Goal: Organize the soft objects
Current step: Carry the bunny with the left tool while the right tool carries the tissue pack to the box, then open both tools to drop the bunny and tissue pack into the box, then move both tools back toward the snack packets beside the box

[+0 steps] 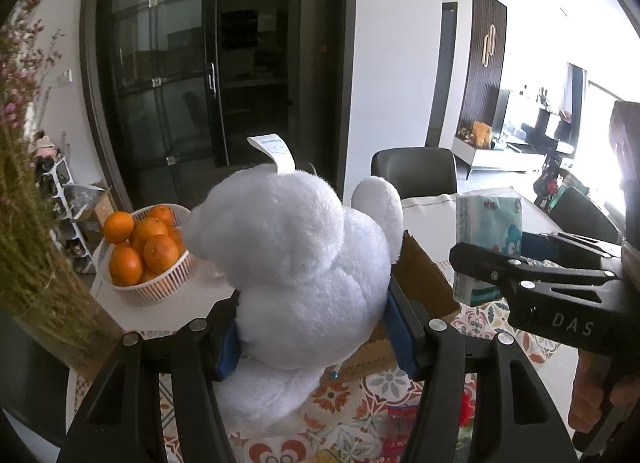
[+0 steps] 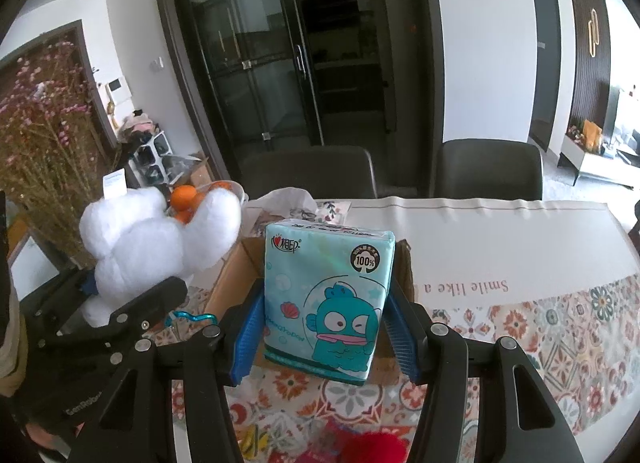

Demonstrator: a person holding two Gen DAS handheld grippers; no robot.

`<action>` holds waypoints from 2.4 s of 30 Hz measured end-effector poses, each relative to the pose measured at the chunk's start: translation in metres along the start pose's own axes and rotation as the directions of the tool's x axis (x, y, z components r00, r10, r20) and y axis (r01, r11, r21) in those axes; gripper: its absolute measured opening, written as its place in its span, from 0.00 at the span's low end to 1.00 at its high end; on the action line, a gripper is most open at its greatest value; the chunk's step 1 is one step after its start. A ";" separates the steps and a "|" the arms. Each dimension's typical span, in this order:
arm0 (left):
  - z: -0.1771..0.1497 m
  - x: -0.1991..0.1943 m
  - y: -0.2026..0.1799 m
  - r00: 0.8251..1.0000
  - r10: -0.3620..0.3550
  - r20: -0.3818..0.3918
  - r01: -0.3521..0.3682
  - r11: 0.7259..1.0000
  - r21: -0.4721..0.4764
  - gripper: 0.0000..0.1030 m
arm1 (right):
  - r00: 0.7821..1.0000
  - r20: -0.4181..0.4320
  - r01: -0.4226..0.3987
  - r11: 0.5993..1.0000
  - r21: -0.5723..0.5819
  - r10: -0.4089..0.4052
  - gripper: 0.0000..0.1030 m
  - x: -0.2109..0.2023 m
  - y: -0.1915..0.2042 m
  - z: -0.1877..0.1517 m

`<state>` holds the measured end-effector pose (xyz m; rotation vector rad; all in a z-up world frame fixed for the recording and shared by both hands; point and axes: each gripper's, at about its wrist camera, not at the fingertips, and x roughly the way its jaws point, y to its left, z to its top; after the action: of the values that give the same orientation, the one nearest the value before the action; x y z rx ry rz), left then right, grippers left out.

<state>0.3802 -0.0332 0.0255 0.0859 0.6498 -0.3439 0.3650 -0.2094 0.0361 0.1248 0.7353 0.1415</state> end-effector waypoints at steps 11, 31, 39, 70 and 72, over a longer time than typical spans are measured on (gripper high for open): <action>0.019 0.046 0.002 0.995 -0.038 -0.094 0.041 0.999 0.033 0.58 | 0.990 -0.136 -0.022 1.000 0.013 0.024 0.55 0.053 -0.012 0.021; 0.006 0.135 0.008 0.927 -0.079 -0.367 0.111 0.991 0.068 0.58 | 0.921 -0.389 -0.024 1.000 0.012 0.027 0.55 0.141 -0.030 0.012; -0.007 0.146 0.005 0.911 -0.067 -0.407 0.121 0.987 0.106 0.60 | 0.900 -0.436 -0.030 0.999 0.016 0.034 0.56 0.160 -0.031 0.004; -0.014 0.082 0.013 0.935 0.019 -0.355 -0.003 0.999 0.047 0.84 | 0.953 -0.297 0.043 0.997 -0.064 -0.060 0.67 0.083 -0.002 0.002; -0.015 0.074 0.014 0.938 0.025 -0.345 -0.010 0.999 0.045 0.86 | 0.954 -0.294 0.044 0.997 -0.069 -0.062 0.67 0.076 0.002 0.000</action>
<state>0.4311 -0.0389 -0.0316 0.1958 0.9903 -0.3285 0.4208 -0.1941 -0.0135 0.0239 1.0317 0.1332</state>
